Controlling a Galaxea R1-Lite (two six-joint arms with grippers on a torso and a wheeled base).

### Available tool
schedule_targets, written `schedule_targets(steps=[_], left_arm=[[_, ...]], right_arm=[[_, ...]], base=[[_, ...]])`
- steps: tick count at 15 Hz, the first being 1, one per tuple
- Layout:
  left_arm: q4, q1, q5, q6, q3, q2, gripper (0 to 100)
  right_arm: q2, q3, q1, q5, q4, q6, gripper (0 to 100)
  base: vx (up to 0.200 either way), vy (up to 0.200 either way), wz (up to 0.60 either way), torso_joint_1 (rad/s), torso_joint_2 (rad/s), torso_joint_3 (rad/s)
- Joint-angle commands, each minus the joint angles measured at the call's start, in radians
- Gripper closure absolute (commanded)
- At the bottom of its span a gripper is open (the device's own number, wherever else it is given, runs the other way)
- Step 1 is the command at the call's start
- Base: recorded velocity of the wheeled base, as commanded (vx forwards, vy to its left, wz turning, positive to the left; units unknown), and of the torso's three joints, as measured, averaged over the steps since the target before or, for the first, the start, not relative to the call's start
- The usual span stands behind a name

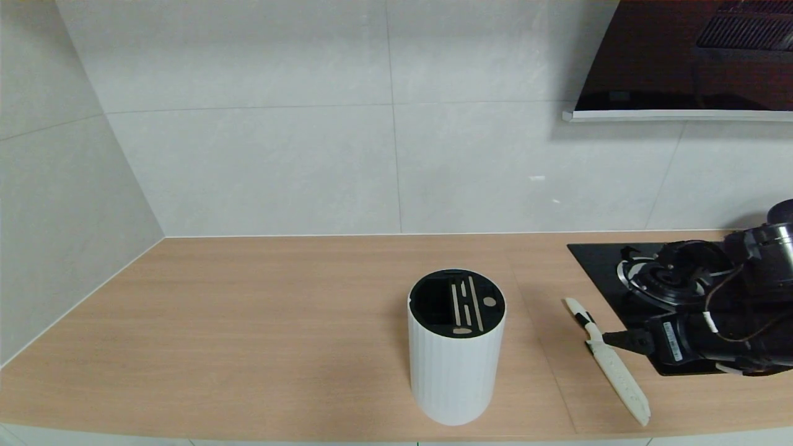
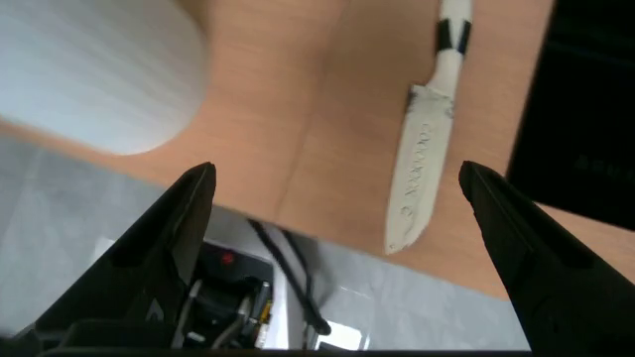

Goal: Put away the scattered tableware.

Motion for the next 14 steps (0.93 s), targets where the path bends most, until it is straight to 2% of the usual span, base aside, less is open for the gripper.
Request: schedule_targets(steps=[1,8,14], left_arm=[[0.000,0.000,0.000,-0.001,0.000,0.000,0],[0.000,0.000,0.000,-0.001,0.000,0.000,0],[0.000,0.000,0.000,-0.001,0.000,0.000,0]], right_arm=[[0.174,0.011,-0.021,-0.041,-0.062,-0.002,0],[0.424,0.028,-0.047,-0.094,-0.252,0.000,0],[0.596,0.026,-0.067,-0.140,-0.476,0.003,0]], base=[[0.000,0.000,0.00,0.000,0.00,0.000],[0.000,0.000,0.00,0.000,0.00,0.000],[0.000,0.000,0.00,0.000,0.00,0.000]])
